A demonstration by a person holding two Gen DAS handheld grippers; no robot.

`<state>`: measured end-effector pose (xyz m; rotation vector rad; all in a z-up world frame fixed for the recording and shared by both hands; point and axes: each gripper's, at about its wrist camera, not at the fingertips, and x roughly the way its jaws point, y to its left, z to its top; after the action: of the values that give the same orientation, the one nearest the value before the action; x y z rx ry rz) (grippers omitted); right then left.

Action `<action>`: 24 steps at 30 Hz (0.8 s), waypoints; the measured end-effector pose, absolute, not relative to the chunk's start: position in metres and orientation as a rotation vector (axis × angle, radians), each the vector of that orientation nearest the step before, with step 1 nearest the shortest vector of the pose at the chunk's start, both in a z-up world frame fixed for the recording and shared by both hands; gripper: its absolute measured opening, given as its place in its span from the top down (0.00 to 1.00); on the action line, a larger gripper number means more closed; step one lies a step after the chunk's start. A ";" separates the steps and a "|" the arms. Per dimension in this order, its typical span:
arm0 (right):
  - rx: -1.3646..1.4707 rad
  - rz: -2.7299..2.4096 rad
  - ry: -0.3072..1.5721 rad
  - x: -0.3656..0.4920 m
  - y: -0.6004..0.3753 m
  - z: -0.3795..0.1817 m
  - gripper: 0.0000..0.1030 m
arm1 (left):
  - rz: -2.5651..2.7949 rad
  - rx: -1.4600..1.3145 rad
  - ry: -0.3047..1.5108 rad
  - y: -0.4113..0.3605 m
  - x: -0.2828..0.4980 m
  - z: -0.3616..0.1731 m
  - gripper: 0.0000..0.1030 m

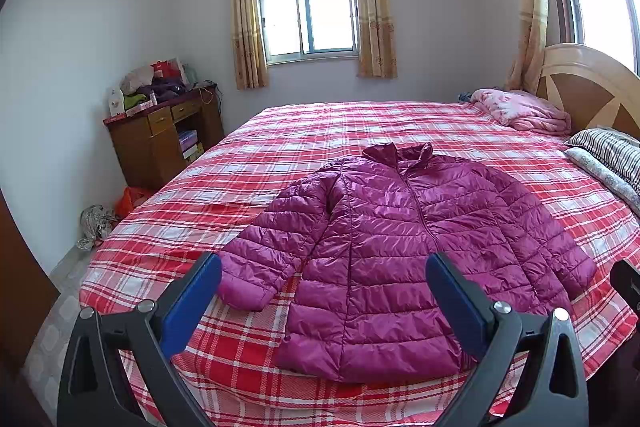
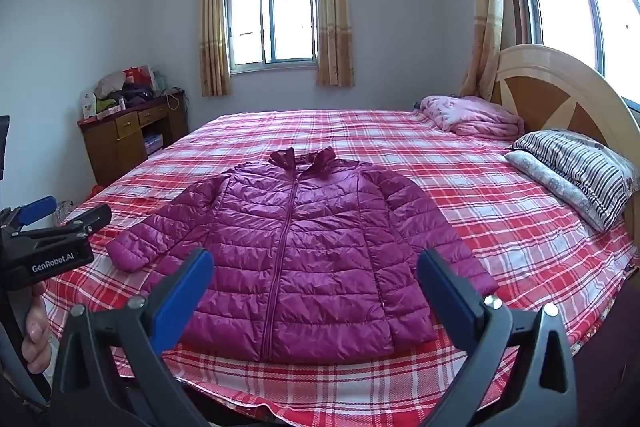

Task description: Fold large clothes

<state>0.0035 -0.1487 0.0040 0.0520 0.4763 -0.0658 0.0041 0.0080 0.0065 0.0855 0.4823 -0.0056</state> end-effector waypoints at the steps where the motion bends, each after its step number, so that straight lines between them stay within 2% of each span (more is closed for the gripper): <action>1: 0.054 -0.065 0.479 0.004 -0.149 0.004 0.00 | -0.004 0.085 0.481 0.009 0.004 0.007 0.01; 24: 0.061 -0.061 0.490 0.003 -0.149 -0.001 0.00 | 0.006 0.076 0.476 0.015 0.006 0.008 0.01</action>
<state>0.0033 -0.1493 -0.0011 0.0611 0.4898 -0.0606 0.0055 0.0150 0.0077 0.0763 0.4760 0.0063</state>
